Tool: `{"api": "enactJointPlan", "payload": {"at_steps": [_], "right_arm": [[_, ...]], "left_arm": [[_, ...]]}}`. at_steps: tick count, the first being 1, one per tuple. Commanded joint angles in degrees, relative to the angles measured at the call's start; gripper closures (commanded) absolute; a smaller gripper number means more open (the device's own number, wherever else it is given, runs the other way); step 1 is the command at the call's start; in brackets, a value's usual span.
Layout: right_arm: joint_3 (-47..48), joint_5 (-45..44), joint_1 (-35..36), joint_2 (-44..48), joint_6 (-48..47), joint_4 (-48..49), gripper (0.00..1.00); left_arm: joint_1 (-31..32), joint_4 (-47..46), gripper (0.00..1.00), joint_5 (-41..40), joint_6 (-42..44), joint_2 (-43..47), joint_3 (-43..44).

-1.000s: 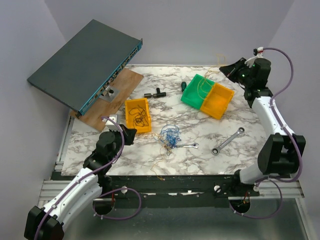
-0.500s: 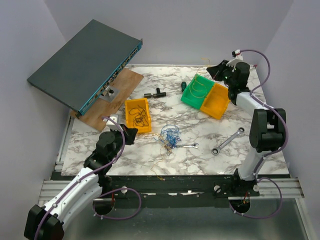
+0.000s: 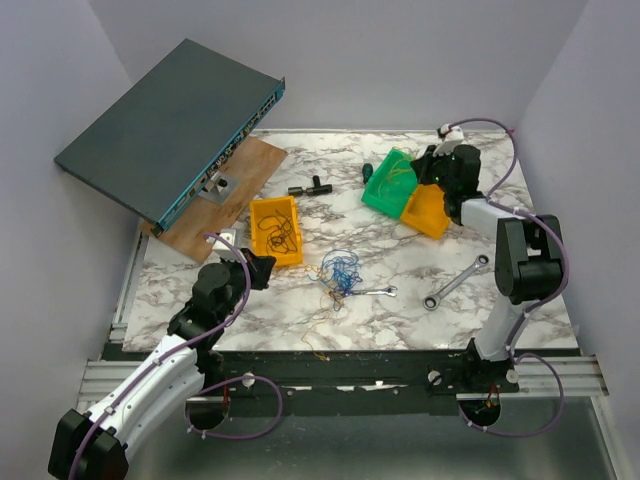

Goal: Untangle the cables

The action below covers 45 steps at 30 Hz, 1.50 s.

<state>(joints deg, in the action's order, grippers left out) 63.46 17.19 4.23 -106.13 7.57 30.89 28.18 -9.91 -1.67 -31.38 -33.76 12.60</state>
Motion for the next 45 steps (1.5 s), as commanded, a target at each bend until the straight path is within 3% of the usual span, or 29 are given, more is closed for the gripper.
{"api": "enactJointPlan", "payload": {"at_steps": [1,4,12,22,32,41,45], "right_arm": [[-1.85,-10.23,4.85,3.06,-11.12,-5.22,0.99],[-0.27,-14.35,7.1,2.07,-12.75,-9.98,0.99],[15.72,-34.37,12.42,-8.71,-13.18,-33.74,0.99],[34.93,-40.68,15.58,-19.92,-11.15,-49.9,0.99],[47.51,-42.13,15.83,-28.75,-10.86,-64.14,0.99],[53.92,-37.79,15.81,-34.44,-9.15,-73.39,0.99],[50.12,-35.3,15.81,-30.6,-7.74,-70.8,0.99]], "left_arm": [[0.03,-0.6,1.0,0.93,0.53,0.29,-0.36],[0.03,0.77,1.0,0.25,0.53,0.95,-0.27],[0.03,1.34,1.0,0.73,0.44,2.39,-0.6],[0.02,0.99,1.0,1.63,0.52,1.65,-0.38],[0.03,0.95,1.0,1.67,0.61,1.65,-0.43],[0.03,1.11,1.0,1.65,0.7,1.74,-0.38],[0.04,1.19,1.0,1.54,0.77,2.07,-0.47]]}}
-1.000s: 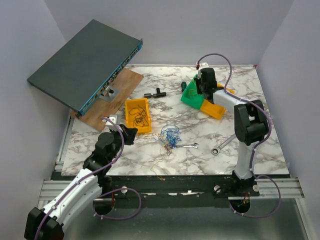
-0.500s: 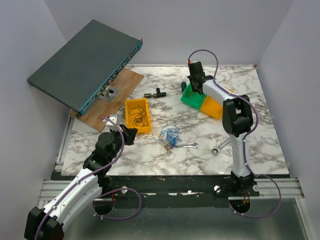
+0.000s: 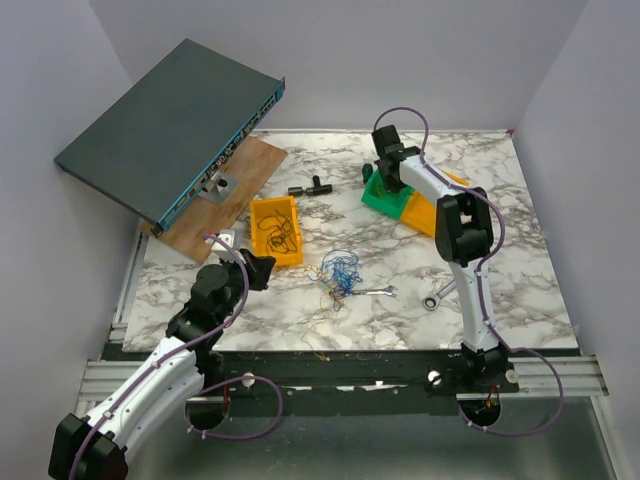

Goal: Untangle the cables

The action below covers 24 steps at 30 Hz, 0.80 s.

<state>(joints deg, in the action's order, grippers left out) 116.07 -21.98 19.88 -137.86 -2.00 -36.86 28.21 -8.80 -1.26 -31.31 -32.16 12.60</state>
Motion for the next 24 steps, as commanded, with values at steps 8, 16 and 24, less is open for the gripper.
{"api": "enactJointPlan", "payload": {"at_steps": [8,16,24], "right_arm": [[-1.35,8.4,0.17,8.74,6.66,-4.21,0.81],[-10.52,11.13,0.16,19.86,9.55,-1.34,0.52],[-32.19,30.23,2.31,37.32,9.89,11.67,0.41]], "left_arm": [[0.09,0.18,1.0,1.17,0.81,0.1,-0.21],[0.08,0.2,1.0,1.25,0.81,0.26,-0.33],[0.09,-0.56,1.0,2.76,0.81,-0.2,-0.3]]}}
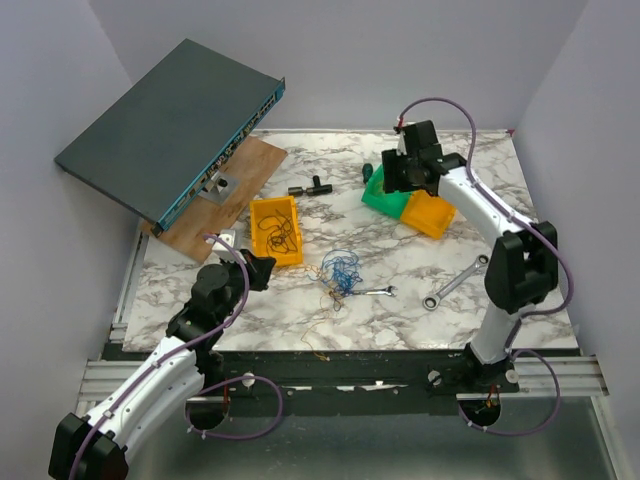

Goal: Untangle the cables

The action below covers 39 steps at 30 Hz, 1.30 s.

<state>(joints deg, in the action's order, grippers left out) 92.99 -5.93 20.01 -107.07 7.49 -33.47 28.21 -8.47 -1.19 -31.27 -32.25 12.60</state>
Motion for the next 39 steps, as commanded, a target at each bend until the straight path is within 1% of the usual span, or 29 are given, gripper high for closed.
{"api": "enactJointPlan", "payload": {"at_steps": [1,3,6,9,11,14,18,22,26,28,32,33,35,36,37,39], "right_arm": [[-12.29,16.59,3.06,8.18,0.18,10.18,0.43],[-18.61,20.17,6.15,10.94,-1.02,15.71,0.43],[-28.05,22.96,10.19,14.98,-1.66,26.39,0.4],[-37.23,29.23,11.31,19.03,0.2,38.83,0.39],[-41.24,32.99,11.74,20.36,0.95,44.11,0.39],[-42.96,36.48,13.14,20.4,0.28,46.64,0.39],[-45.39,42.88,13.99,20.66,2.85,52.87,0.39],[-47.06,43.88,14.6,19.92,3.25,54.78,0.42],[-51.37,44.69,15.52,19.02,4.29,60.07,0.42],[-52.69,45.08,15.75,19.08,4.93,61.61,0.47],[-54.02,45.32,15.84,19.47,5.19,62.99,0.62],[-54.38,45.26,15.84,19.16,5.15,63.49,0.67],[-55.55,45.39,15.85,18.76,5.83,65.66,0.81],[-55.75,45.42,15.85,18.83,6.48,66.62,0.92],[-56.09,44.93,15.85,19.06,6.91,67.4,0.99],[-58.35,40.21,15.85,20.39,7.68,70.17,0.99]], "left_arm": [[0.09,-1.08,1.0,2.79,0.77,-0.13,-0.37],[0.04,-1.26,1.0,3.11,0.9,-0.07,-0.38],[0.18,-1.79,1.0,3.58,1.02,0.07,-0.64],[0.18,-2.36,1.0,4.15,1.21,0.33,-0.89],[0.23,-2.67,1.0,4.54,1.43,0.42,-0.97],[0.27,-3.51,1.0,5.47,1.72,0.52,-1.12],[0.36,-4.02,1.0,5.76,2.25,0.78,-1.09],[0.33,-3.75,1.0,5.83,2.7,1.34,-1.0],[0.36,-3.81,1.0,5.81,2.79,2.19,-1.42],[0.34,-4.03,1.0,5.6,2.88,2.4,-1.7],[0.35,-4.01,1.0,4.56,3.23,2.52,-1.48],[0.35,-4.01,1.0,4.25,3.31,2.54,-1.44],[0.35,-4.01,1.0,3.68,3.33,2.62,-1.5],[0.36,-3.94,1.0,3.4,3.36,2.68,-1.51],[0.36,-3.73,1.0,2.96,3.43,2.78,-1.45],[0.36,-2.89,1.0,1.67,3.41,3.28,-1.35]]}}
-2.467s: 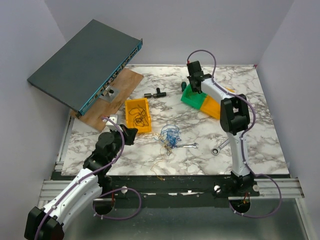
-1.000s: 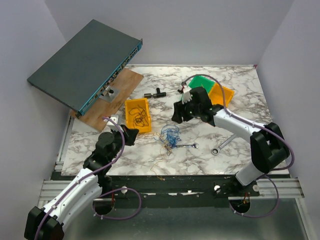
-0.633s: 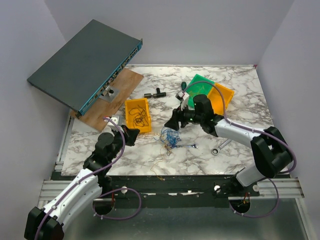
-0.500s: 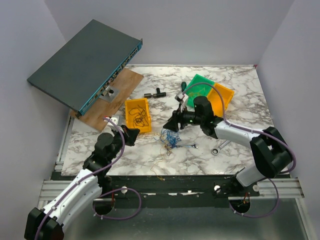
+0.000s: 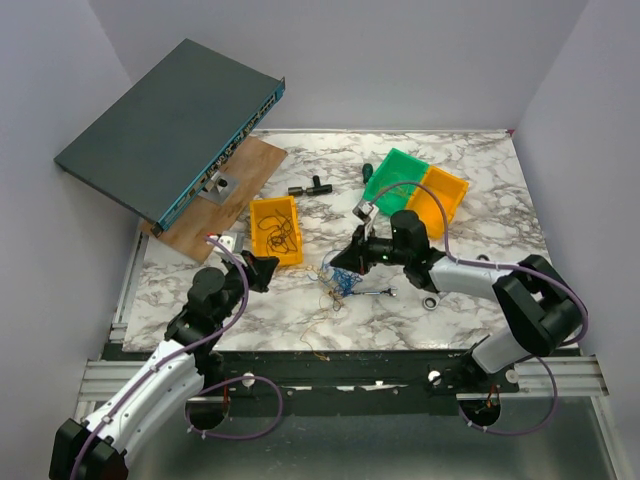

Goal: Untangle the cables

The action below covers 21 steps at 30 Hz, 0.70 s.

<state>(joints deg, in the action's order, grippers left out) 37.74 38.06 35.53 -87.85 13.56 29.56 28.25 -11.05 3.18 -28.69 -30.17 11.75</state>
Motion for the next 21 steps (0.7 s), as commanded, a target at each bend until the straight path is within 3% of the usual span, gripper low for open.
{"api": "enactJointPlan", "payload": {"at_steps": [1,8,14,16,19,20,21], "right_arm": [[-4.33,-8.17,0.33,2.42,1.68,8.13,0.99],[-11.05,-60.72,0.24,9.38,7.65,4.96,0.99],[-12.73,-81.48,0.11,10.41,12.62,2.94,0.99],[-10.97,-81.82,-0.44,8.65,12.79,0.94,0.99],[-9.43,-73.19,-0.6,6.79,9.58,1.7,0.99],[-9.56,-68.85,-0.58,6.32,8.38,3.06,0.97],[-9.6,-62.93,-0.55,6.01,5.86,4.9,0.88]], "left_arm": [[0.31,0.35,1.0,-4.35,0.78,1.7,-0.43],[0.31,7.62,1.0,-16.7,-1.61,13.43,-2.25],[0.3,16.84,1.0,-27.55,-5.6,22.7,-2.44],[0.31,19.01,1.0,-30.55,-7.25,25.44,-2.93],[0.31,17.95,1.0,-29.44,-7.74,27.86,-4.42],[0.31,17.01,1.0,-28.49,-7.58,27.69,-4.73],[0.31,15.97,1.0,-27.01,-7.32,27.14,-5.04]]}}
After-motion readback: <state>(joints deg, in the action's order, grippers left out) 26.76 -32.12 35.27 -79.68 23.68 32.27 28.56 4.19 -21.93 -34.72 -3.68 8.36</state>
